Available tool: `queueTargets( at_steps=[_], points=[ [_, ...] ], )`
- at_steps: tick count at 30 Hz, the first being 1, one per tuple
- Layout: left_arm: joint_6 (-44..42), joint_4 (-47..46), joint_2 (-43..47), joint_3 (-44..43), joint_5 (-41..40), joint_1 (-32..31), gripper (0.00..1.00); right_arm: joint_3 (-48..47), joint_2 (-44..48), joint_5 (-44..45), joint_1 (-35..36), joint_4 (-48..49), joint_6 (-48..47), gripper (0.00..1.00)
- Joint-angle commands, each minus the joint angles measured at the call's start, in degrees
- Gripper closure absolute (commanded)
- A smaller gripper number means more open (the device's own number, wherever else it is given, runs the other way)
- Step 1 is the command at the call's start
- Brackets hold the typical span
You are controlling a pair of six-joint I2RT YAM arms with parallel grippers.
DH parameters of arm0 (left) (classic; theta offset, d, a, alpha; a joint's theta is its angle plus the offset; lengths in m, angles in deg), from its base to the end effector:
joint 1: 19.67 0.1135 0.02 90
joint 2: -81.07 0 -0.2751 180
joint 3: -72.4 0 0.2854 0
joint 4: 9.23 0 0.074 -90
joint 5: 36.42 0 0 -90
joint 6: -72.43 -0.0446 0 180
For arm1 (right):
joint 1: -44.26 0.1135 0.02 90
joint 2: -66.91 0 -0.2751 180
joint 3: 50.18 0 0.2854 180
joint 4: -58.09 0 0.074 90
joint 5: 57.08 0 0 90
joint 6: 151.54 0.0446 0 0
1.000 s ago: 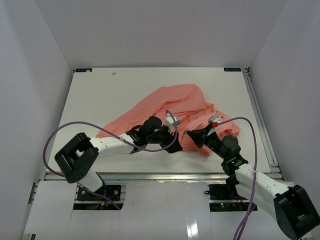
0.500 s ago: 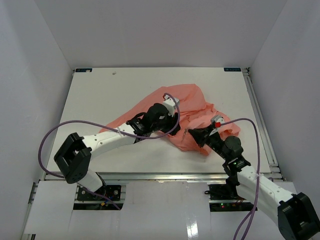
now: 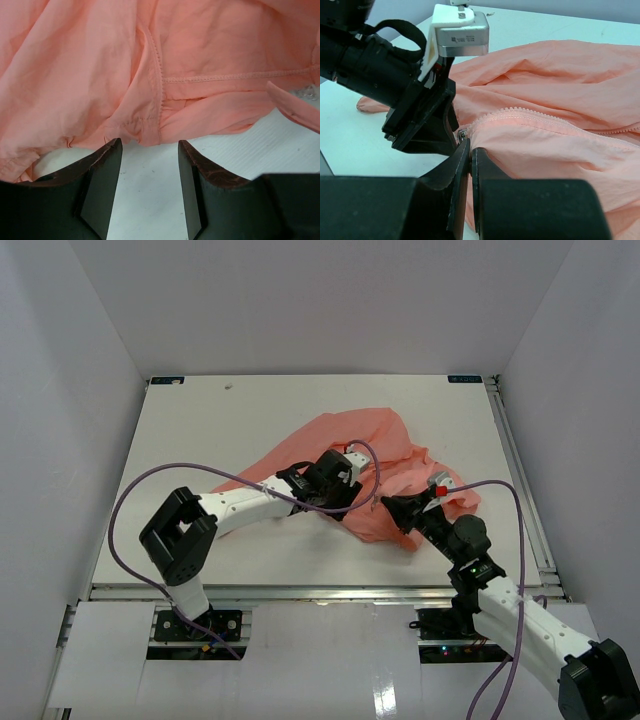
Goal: Zip up the jacket
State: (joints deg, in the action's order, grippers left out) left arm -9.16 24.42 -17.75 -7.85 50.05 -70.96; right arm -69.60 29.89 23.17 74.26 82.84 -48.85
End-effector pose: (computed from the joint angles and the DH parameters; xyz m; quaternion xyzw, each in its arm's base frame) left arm 0.2556 -0.3146 0.2008 0.3364 0.8839 -0.1358 0.2952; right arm 0.1603 0.1013 0.2075 -0.1622 0.6421 0.3243 0.6754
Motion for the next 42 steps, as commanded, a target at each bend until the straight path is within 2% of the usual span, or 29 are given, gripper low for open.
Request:
queueTargets(
  at_steps=[1, 13, 23, 28, 31, 32, 38, 42],
  points=[
    [-3.1, 2.2, -0.9, -4.7, -0.3, 0.0, 0.41, 0.3, 1.7, 1.2, -0.2, 0.7, -0.2, 0.92],
    [-4.6, 6.0, -6.6, -9.2, -3.7, 0.0, 0.46, 0.7, 3.1, 1.8, -0.2, -0.2, -0.5, 0.92],
    [-4.5, 6.1, -7.8, -9.6, -2.4, -0.1, 0.49, 0.6, 3.6, 2.2, -0.2, -0.6, -0.6, 0.92],
    [-4.6, 6.1, -8.1, -9.1, -1.3, 0.0, 0.73, 0.3, 3.5, 2.5, -0.1, -0.8, -0.7, 0.92],
    [-4.5, 6.0, -7.6, -9.0, 0.4, -0.1, 0.96, 0.1, 3.1, 2.5, -0.2, -0.8, -0.7, 0.92],
    [-4.4, 6.0, -7.4, -9.0, 1.2, -0.1, 0.99, 0.0, 3.0, 2.5, -0.2, -0.8, -0.8, 0.92],
    [-2.5, 4.9, -5.3, -8.8, 6.3, 0.7, 1.0, -0.6, 1.6, 2.1, -0.1, -0.8, -1.1, 0.92],
    [2.2, 1.8, -2.2, -7.2, 9.9, 4.3, 1.0, -1.1, -1.4, 0.1, -0.2, 0.8, -1.3, 0.92]
  ],
)
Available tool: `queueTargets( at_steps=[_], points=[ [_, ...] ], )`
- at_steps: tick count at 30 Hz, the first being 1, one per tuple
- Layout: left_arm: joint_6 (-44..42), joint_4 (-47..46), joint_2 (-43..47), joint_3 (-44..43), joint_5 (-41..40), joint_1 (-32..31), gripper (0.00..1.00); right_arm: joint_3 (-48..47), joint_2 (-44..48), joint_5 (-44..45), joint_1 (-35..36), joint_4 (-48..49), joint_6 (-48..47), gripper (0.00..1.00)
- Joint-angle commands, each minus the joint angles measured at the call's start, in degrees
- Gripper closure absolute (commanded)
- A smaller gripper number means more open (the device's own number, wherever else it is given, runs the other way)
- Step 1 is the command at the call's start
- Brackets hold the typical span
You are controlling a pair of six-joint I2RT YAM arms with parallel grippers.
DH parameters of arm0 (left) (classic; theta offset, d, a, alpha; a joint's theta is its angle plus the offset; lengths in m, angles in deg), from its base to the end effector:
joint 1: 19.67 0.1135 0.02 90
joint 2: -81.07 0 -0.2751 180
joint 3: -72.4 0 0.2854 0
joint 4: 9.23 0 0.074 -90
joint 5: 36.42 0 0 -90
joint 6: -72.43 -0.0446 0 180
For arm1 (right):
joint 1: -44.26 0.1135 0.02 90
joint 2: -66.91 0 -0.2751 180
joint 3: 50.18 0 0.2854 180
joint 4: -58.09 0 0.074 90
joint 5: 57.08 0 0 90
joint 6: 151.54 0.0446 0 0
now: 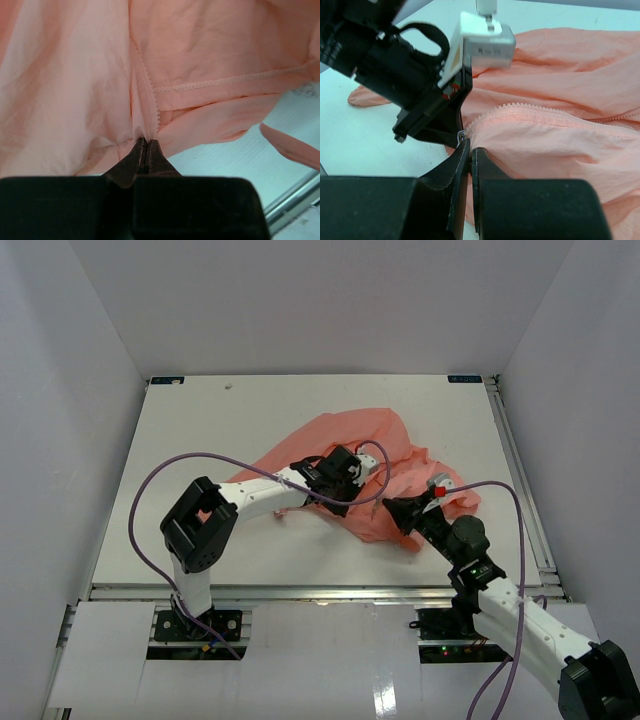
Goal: Zip up the jacket
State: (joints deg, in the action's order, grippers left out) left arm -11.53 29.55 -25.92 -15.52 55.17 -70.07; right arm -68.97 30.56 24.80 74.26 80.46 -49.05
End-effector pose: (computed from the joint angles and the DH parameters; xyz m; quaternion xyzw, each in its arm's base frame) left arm 0.2752 -0.3346 0.1829 0.3663 0.8883 -0.1427 0.2377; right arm 0.1599 0.0996 0.2004 -0.1543 0.6593 0.3107 0.6670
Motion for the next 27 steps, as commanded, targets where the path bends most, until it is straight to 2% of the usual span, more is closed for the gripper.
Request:
queueTargets(
  at_steps=[1, 4, 8, 13, 19, 27],
  points=[
    [5.9, -7.3, 8.7, 2.2, 9.0, 4.8, 1.0, -1.6, -2.6, -2.7, -0.1, 4.0, -0.9, 0.92],
    [8.5, -16.0, 14.3, 8.1, 15.6, 7.9, 1.0, -1.4, -2.8, -3.8, -0.2, 5.2, -0.4, 0.92],
    [9.2, -23.9, 19.2, 13.6, 17.3, 8.3, 1.0, -0.2, -2.0, -6.0, -0.2, 8.0, 0.8, 0.92],
    [14.0, -39.2, 25.5, 22.9, 23.3, 8.9, 1.0, 1.4, -1.6, -9.3, -0.2, 13.6, 3.4, 0.92],
    [21.9, -59.1, 26.0, 30.1, 31.1, 9.2, 1.0, 3.6, 0.2, -10.0, -0.3, 18.5, 5.5, 0.92],
    [25.5, -78.9, 28.1, 39.8, 31.4, 9.2, 1.0, 3.8, -0.1, -12.5, -0.3, 20.5, 7.6, 0.92]
  ],
)
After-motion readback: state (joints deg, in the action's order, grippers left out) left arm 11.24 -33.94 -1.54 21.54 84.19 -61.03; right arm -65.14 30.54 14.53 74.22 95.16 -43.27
